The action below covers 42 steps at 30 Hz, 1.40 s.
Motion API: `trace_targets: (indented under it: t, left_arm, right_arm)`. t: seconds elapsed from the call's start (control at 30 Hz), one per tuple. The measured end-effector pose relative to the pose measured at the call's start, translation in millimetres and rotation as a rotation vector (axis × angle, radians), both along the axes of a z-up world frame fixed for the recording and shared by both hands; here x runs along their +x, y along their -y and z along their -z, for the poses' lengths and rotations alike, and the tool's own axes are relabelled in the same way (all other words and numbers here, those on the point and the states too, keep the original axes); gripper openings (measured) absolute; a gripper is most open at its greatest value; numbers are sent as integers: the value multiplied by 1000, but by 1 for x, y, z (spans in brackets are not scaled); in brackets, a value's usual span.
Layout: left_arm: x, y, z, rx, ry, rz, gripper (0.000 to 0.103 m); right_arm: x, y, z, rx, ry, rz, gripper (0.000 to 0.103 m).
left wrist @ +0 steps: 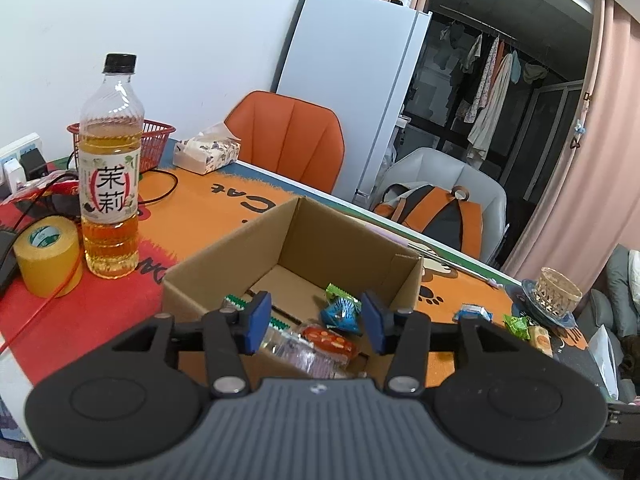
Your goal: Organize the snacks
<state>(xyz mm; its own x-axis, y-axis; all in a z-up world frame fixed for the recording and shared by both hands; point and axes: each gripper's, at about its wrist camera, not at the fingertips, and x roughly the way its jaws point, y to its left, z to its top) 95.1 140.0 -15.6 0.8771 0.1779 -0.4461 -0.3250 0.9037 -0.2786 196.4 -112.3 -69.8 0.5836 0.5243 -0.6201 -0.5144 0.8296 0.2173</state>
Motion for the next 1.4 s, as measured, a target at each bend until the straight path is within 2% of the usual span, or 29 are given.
trace_targets:
  t: [0.1, 0.2, 0.37, 0.5, 0.67, 0.73, 0.77, 0.8, 0.87, 1.03, 1.17, 1.4]
  left_arm:
    - [-6, 2, 1, -1, 5, 1, 50]
    - [-12, 2, 1, -4, 15, -5, 55]
    - [-21, 4, 1, 4, 28, -11, 71]
    - [-28, 2, 2, -8, 38, -9, 74]
    - [-32, -1, 6, -11, 29, -14, 74]
    - [-32, -3, 6, -9, 25, -16, 74]
    - [-32, -4, 7, -8, 25, -19, 74]
    - [-32, -6, 7, -8, 25, -25, 74]
    - [-33, -8, 7, -13, 27, -32, 74]
    - [-32, -11, 8, -10, 23, -37, 74]
    - [-31, -13, 9, -18, 22, -38, 74]
    - [-30, -14, 8, -25, 28, -33, 74]
  right_arm:
    - [-4, 2, 5, -11, -29, 1, 53]
    - [-9, 1, 9, -18, -49, -2, 53]
    - [-18, -5, 14, -33, -91, -26, 58]
    - [-21, -16, 21, -55, -112, -53, 65]
    - [-19, -33, 35, -89, -122, -66, 65]
    - [-20, -37, 36, -110, -86, -63, 60]
    - [-20, -39, 36, -120, -73, -61, 46]
    - [-18, -40, 35, -117, -69, -65, 39]
    - [-14, -40, 35, -95, -63, -69, 35]
    - [-8, -33, 28, -30, -35, -24, 32]
    - [-2, -31, 12, 16, -22, -13, 32]
    - [5, -35, -17, 58, 53, -7, 31]
